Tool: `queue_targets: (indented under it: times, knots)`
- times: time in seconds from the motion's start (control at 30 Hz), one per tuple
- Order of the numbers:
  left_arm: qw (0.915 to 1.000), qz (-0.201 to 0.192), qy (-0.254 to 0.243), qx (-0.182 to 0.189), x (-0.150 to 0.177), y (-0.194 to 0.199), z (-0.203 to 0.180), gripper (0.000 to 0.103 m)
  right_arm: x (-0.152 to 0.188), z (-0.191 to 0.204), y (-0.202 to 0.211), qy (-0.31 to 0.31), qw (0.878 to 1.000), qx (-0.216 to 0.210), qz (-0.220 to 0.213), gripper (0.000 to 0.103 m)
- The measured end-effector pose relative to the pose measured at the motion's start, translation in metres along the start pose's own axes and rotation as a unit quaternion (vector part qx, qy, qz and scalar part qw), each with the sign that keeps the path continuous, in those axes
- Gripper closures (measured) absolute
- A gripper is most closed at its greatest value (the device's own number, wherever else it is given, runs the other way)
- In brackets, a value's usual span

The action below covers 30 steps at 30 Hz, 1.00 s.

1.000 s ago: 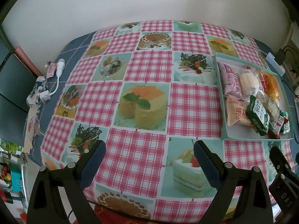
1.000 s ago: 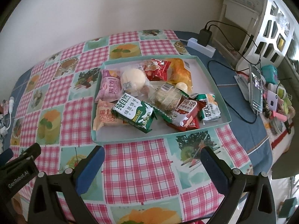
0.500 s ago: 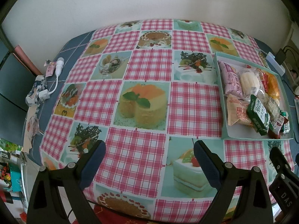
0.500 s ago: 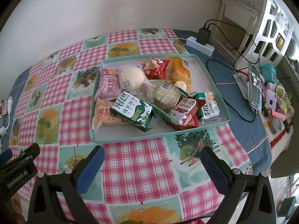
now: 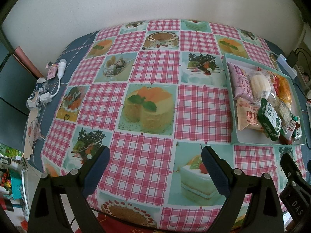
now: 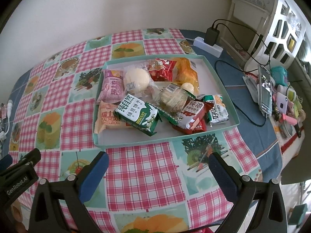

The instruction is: Organize snacks

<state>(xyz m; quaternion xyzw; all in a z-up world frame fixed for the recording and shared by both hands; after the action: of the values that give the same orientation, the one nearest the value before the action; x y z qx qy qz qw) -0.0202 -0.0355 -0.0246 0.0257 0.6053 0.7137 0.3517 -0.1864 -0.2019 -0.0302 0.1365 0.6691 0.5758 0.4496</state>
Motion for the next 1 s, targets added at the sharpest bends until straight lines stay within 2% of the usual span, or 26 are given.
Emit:
queue_targets:
  times: [1.0]
  knots:
    - [1.0000,0.003,0.001,0.001,0.0025,-0.0032,0.0017,0.008,0.0001,-0.0006,-0.0016,0.000,1.000,0.001,0.004,0.000]
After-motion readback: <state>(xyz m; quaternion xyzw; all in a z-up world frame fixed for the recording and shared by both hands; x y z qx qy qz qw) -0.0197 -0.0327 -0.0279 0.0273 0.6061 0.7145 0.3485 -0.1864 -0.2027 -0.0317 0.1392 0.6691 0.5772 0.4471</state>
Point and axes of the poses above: each gripper's, at about its wrist camera, not at the fingertips, and y roughly against the way its jaws point, z to its left, x to its underside, the point moved 7 cm from there along -y, roughly the way its jaws point, and after that the axes turned 6 degrees about -x, right-handed, at the moved point
